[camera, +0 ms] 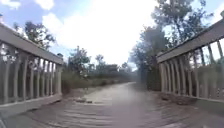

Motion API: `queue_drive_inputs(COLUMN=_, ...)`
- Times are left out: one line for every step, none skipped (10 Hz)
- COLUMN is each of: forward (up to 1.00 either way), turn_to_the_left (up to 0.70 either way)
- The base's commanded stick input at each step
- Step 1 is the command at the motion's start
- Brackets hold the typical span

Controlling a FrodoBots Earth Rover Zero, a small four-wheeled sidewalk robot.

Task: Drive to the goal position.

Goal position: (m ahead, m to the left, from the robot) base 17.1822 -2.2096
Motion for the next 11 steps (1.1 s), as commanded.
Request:
queue_drive_inputs(forward=0.85, turn_to_the_left=0.00)
queue_drive_inputs(forward=0.85, turn_to_the_left=0.00)
queue_drive_inputs(forward=0.85, turn_to_the_left=0.00)
queue_drive_inputs(forward=0.85, turn_to_the_left=0.00)
queue_drive_inputs(forward=0.85, turn_to_the_left=0.00)
queue_drive_inputs(forward=0.85, turn_to_the_left=0.00)
queue_drive_inputs(forward=0.85, turn_to_the_left=0.00)
queue_drive_inputs(forward=0.85, turn_to_the_left=0.00)
queue_drive_inputs(forward=0.85, turn_to_the_left=0.00)
queue_drive_inputs(forward=0.85, turn_to_the_left=0.00)
queue_drive_inputs(forward=0.85, turn_to_the_left=0.00)
